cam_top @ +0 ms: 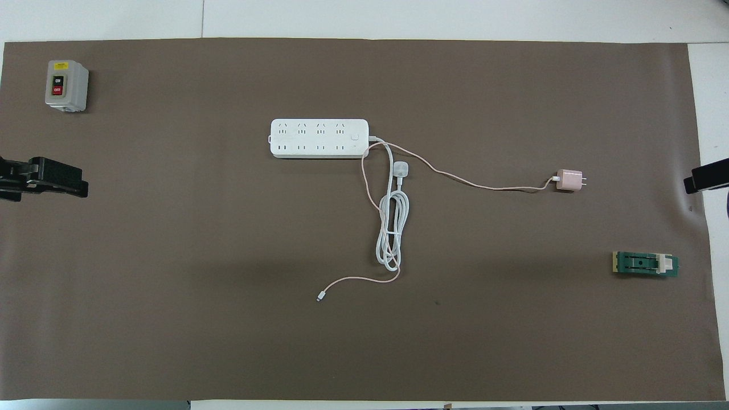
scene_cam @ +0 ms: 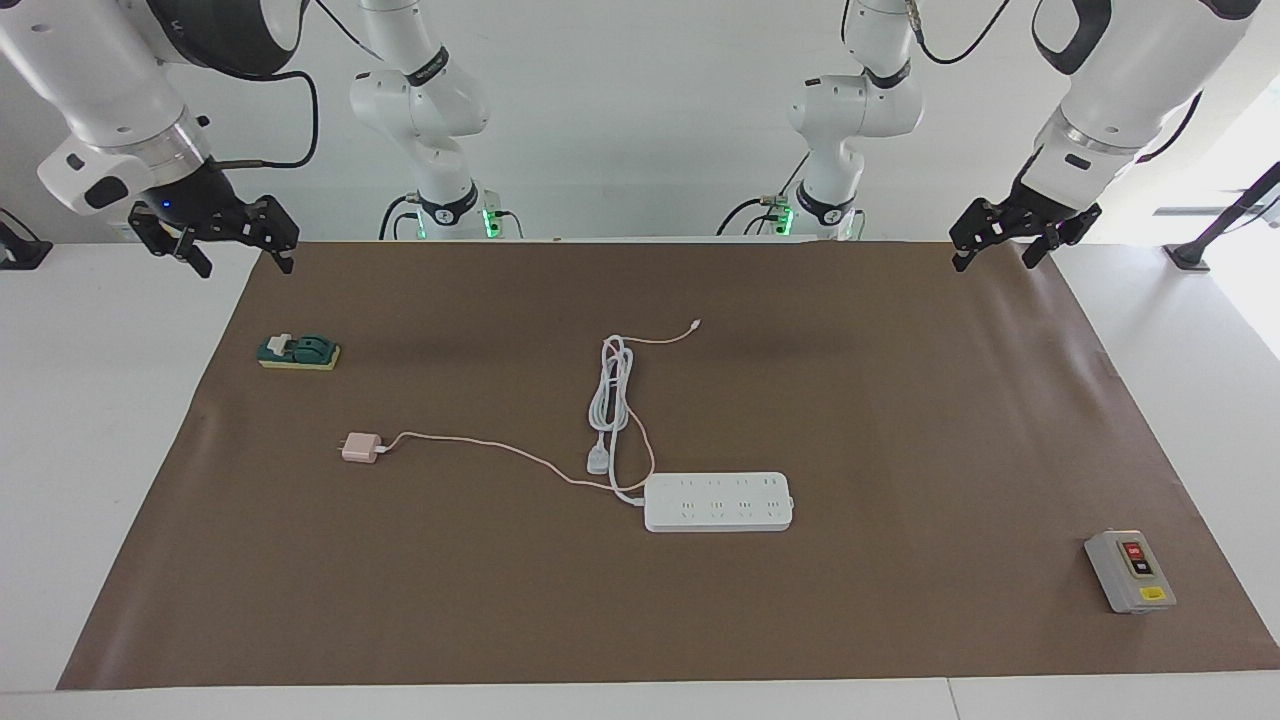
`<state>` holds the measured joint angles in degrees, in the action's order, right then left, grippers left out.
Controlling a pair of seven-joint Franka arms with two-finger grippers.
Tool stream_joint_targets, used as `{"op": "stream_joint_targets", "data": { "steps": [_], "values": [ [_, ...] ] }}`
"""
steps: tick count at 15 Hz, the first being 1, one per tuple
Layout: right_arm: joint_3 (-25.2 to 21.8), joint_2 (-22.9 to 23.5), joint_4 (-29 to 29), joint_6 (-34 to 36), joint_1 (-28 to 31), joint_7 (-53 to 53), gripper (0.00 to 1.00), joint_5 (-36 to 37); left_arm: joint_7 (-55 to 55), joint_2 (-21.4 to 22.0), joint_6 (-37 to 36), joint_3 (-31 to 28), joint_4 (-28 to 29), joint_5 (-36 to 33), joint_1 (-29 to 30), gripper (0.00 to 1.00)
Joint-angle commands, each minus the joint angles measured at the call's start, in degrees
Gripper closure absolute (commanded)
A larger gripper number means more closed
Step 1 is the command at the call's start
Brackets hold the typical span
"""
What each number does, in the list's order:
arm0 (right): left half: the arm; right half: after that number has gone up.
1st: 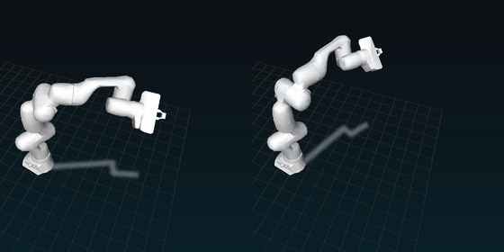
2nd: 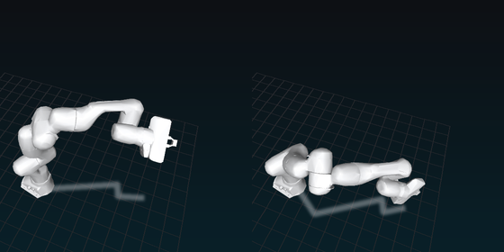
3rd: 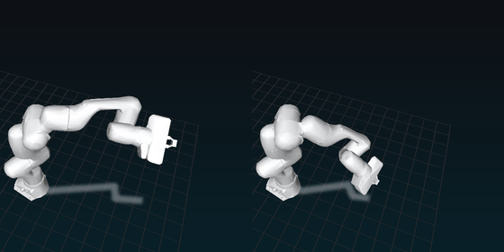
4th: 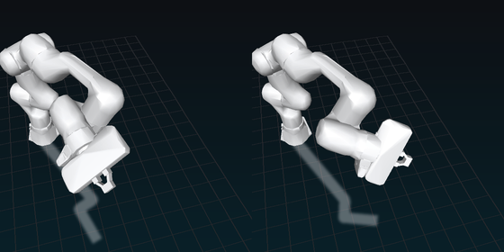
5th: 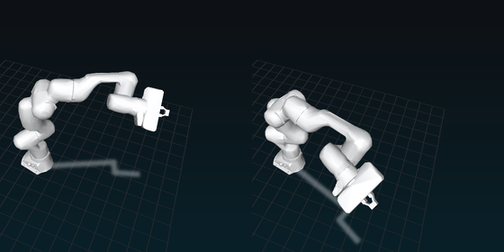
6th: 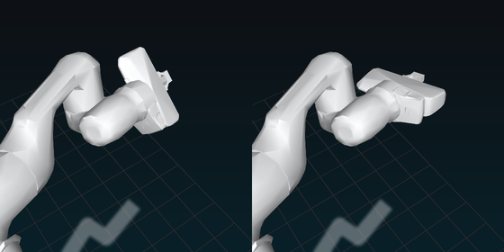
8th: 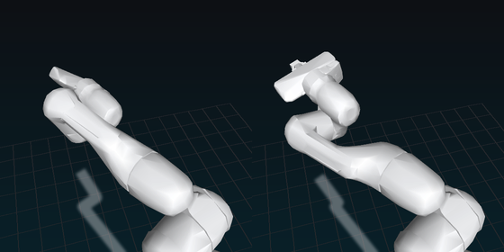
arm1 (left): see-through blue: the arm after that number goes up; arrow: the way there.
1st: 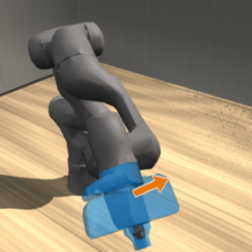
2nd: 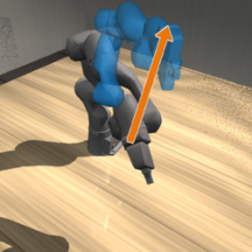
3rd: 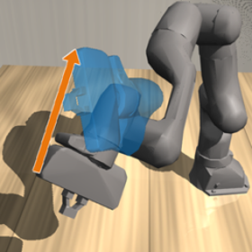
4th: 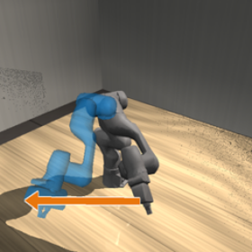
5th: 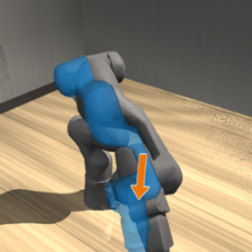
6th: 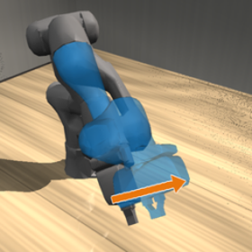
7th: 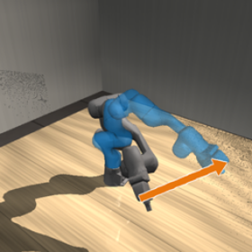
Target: Plug charger into power strip
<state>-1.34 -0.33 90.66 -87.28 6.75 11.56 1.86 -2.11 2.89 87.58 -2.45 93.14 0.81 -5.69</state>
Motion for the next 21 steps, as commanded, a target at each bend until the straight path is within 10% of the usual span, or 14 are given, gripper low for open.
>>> {"op": "stream_joint_targets", "data": {
  "steps": [1,13,21],
  "values": [
    [0.3,0.2,-0.9,-0.8,0.6,-0.4,0.00,0.2,0.9,1.3,-1.0,-0.3,0.6,0.3,0.1,0.00],
    [0.2,-3.4,9.5,-6.8,2.3,1.4,0.00,0.1,0.9,1.1,-0.6,-0.4,0.9,0.2,0.3,0.00],
    [0.1,4.4,12.8,-12.3,4.9,-29.6,0.00,-11.6,0.8,1.4,-0.9,-0.4,0.6,0.2,0.3,0.00]
  ]
}}
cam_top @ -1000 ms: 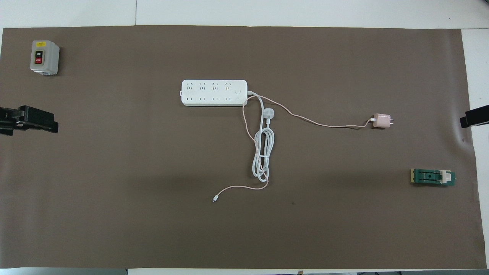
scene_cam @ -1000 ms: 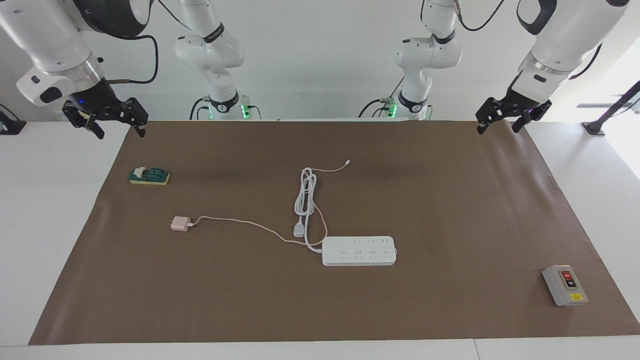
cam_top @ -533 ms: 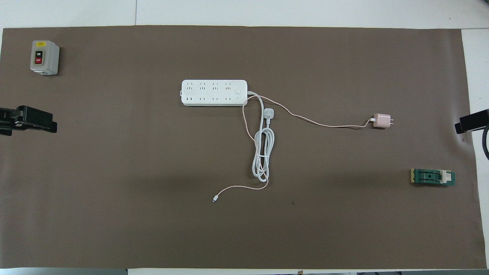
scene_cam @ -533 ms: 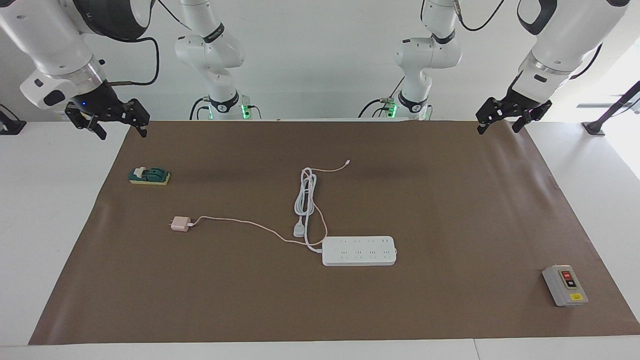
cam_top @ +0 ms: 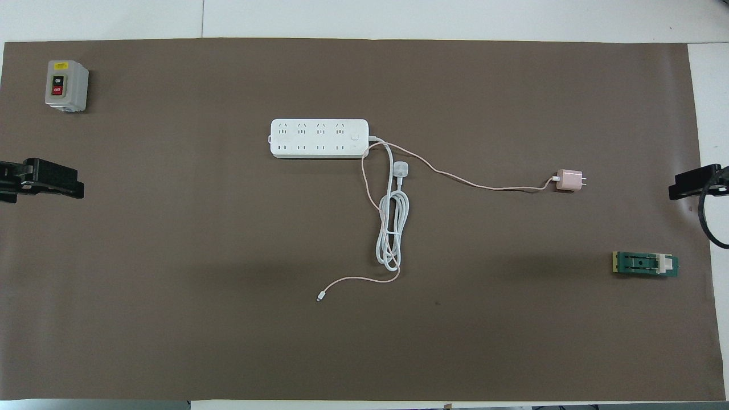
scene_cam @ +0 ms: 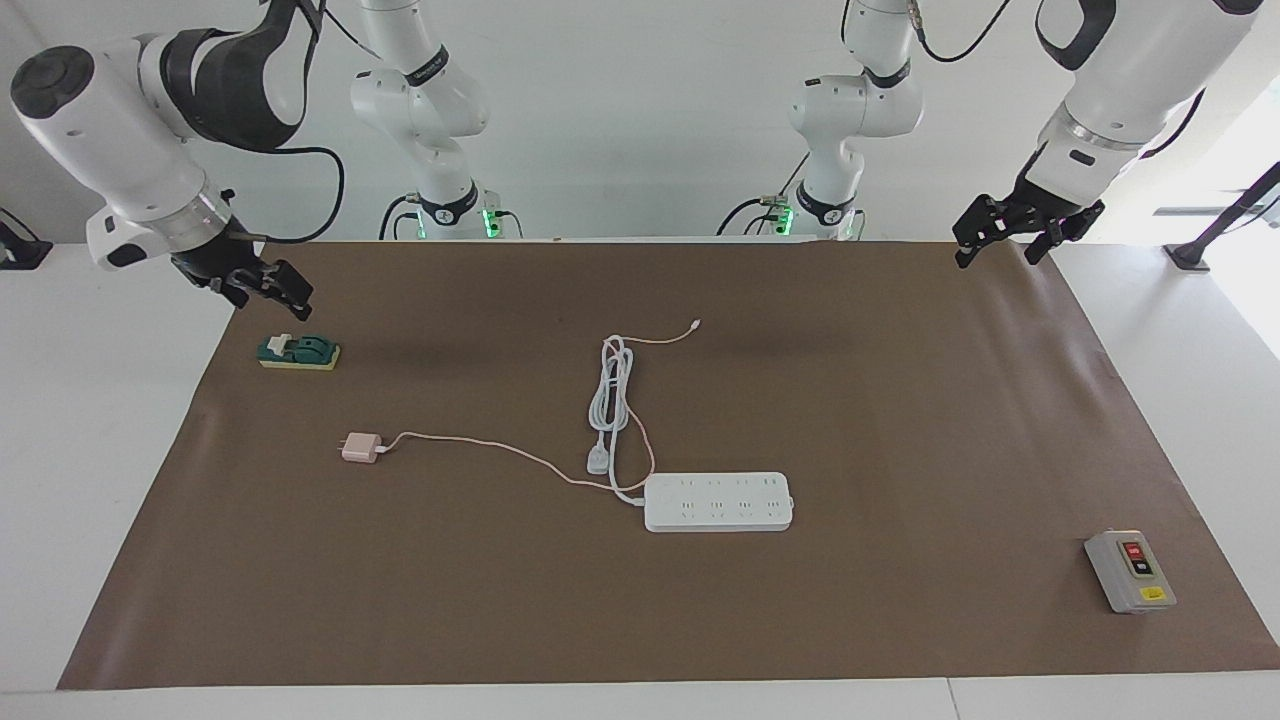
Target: Plug charger into power strip
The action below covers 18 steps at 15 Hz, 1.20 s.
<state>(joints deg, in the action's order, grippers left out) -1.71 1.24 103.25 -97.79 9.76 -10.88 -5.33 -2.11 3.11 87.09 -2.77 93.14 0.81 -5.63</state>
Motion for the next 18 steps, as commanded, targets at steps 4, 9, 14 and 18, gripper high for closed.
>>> {"op": "stream_joint_targets", "data": {
  "steps": [4,9,14,18],
  "values": [
    [0.6,6.7,1.9,-3.5,2.6,-23.1,0.00,-12.4,0.4,0.9,0.1,0.0,0.1,0.2,-0.3,0.00],
    [0.5,10.8,5.5,-10.9,4.7,-36.8,0.00,-26.5,0.6,-0.1,-0.2,-0.1,-1.6,0.2,0.3,0.00],
    [0.5,18.4,5.0,-13.6,8.5,-36.8,0.00,-37.5,0.0,-1.9,-1.1,-0.5,-7.0,1.3,2.9,0.00],
    [0.5,23.0,3.8,-13.7,8.7,-36.6,0.00,-40.0,2.0,-4.4,-2.4,0.2,-8.0,2.7,3.2,0.00]
  ]
}}
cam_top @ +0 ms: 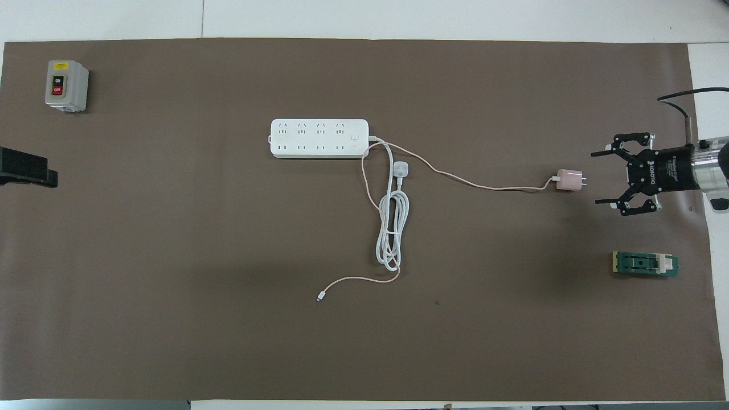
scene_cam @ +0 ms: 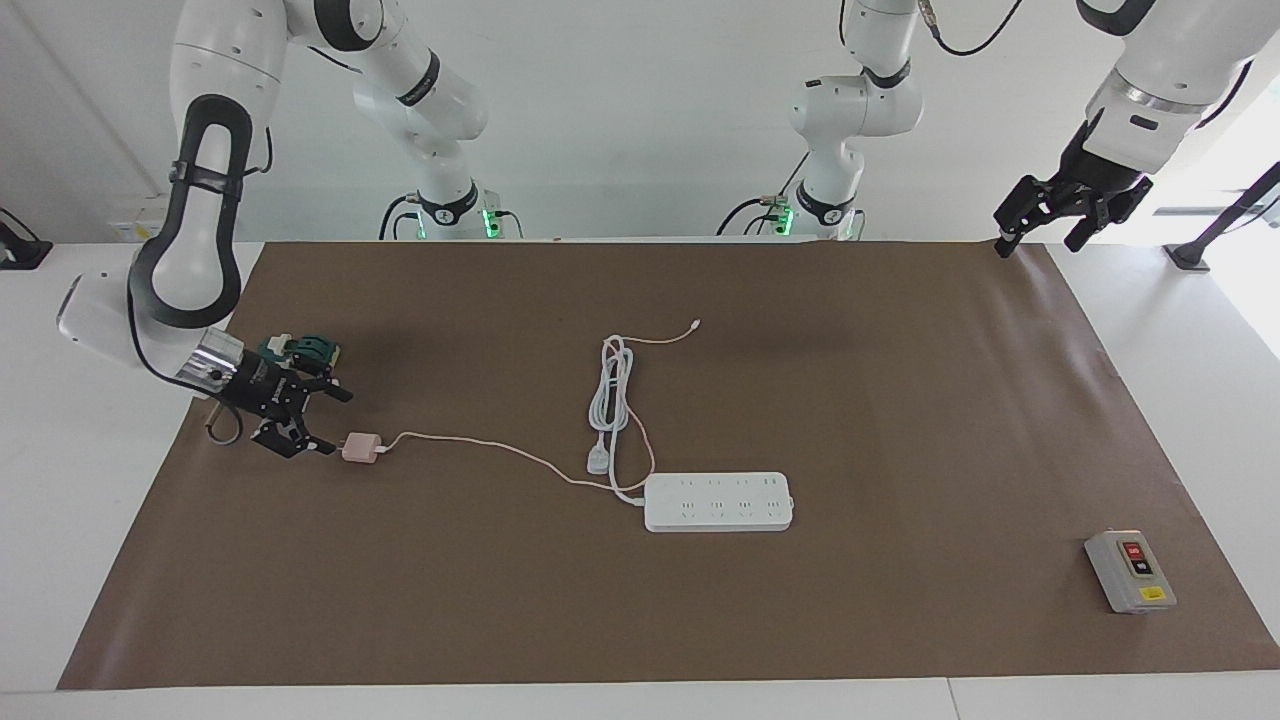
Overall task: Plug charger into power strip
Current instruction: 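Reach the right gripper over the pink charger plug, then grasp the pink charger with the right gripper while the left gripper reaches the strip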
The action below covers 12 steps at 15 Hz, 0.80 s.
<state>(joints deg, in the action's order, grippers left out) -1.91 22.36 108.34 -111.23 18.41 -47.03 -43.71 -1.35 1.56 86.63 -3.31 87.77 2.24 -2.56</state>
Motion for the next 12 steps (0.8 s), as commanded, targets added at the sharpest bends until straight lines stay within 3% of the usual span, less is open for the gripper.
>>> {"op": "stream_joint_targets", "data": {
  "steps": [1,3,8,12],
  "values": [
    [0.7,2.7,-1.7,0.1,0.1,-0.3,0.00,-1.6,1.2,-3.7,-2.0,1.1,-2.8,1.5,-0.4,0.00],
    [0.7,4.4,-2.5,0.1,0.6,-0.1,0.00,-1.6,1.0,-4.5,-1.7,1.6,-2.8,4.7,-2.4,0.00],
    [0.7,5.2,-2.3,-0.3,0.7,0.6,0.00,-1.9,2.8,-11.4,-1.4,1.6,-2.9,18.2,-4.2,0.00],
    [0.7,5.8,-1.0,-2.7,0.6,3.7,0.00,-4.0,3.1,-18.6,1.3,1.6,-3.0,35.3,-5.5,0.00]
  ]
}}
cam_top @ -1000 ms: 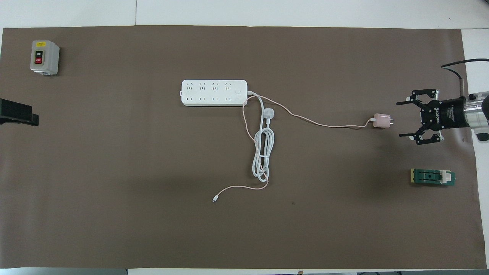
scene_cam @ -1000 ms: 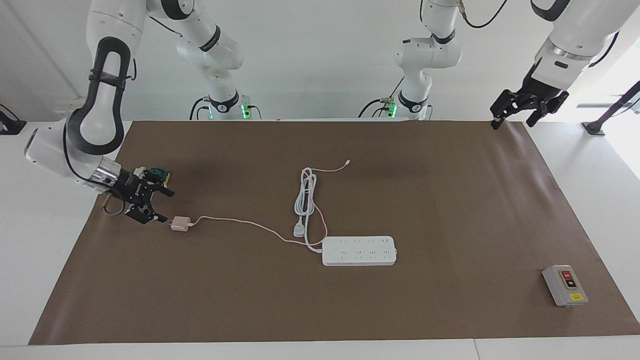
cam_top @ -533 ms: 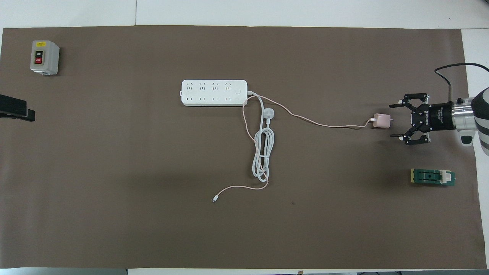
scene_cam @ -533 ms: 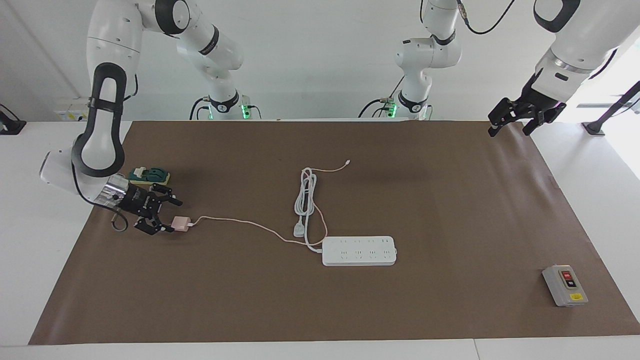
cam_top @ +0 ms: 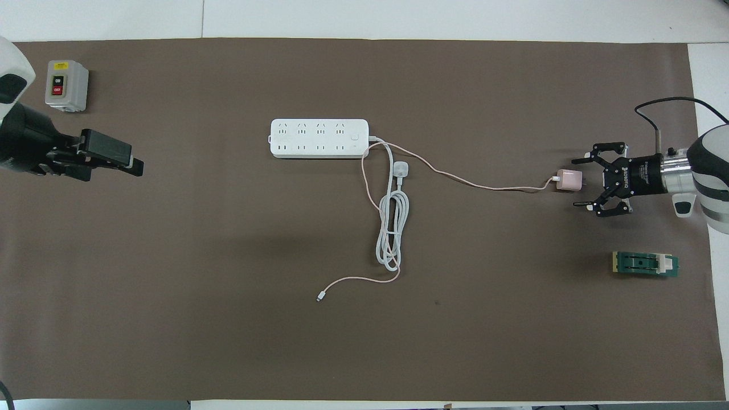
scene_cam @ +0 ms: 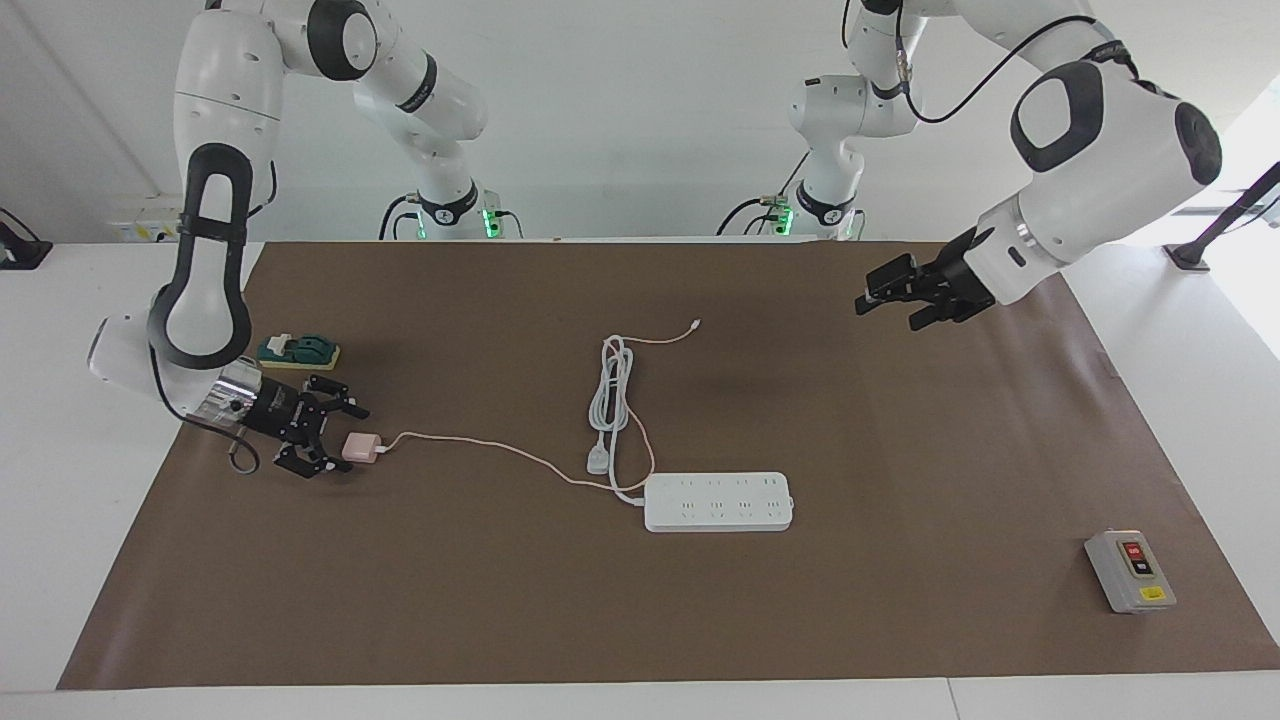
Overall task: Plug charger into power strip
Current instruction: 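Grasp the pink charger with the right gripper while the left gripper reaches the strip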
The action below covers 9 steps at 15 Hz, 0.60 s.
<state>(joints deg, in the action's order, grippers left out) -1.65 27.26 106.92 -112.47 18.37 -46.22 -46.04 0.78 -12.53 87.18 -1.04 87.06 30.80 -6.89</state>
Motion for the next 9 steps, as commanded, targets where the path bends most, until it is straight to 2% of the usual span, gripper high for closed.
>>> {"op": "stream_joint_targets", "data": {
  "steps": [1,4,5,6,9],
  "values": [
    [0.4,0.9,0.3,-1.4,0.7,3.1,0.01,-1.7,1.0,-6.1,1.7,-0.6,-2.8,10.7,-1.2,0.00],
    [0.4,0.9,0.5,-1.5,0.7,4.1,0.09,-1.7,1.6,-11.7,2.1,-0.6,-3.9,24.4,-1.0,0.00],
    [0.4,0.9,0.5,-1.5,0.7,4.2,0.17,-1.7,2.8,-13.1,2.1,-0.6,-3.9,28.0,-1.0,0.00],
    [0.4,0.9,0.5,-1.5,0.7,4.2,0.35,-1.8,3.6,-13.8,2.1,-0.6,-3.9,30.1,-1.1,0.00],
    [0.4,0.9,0.5,-1.8,0.5,4.6,0.98,-1.8,3.7,-14.3,2.2,-0.6,-3.9,32.6,-1.4,0.00]
  ]
}}
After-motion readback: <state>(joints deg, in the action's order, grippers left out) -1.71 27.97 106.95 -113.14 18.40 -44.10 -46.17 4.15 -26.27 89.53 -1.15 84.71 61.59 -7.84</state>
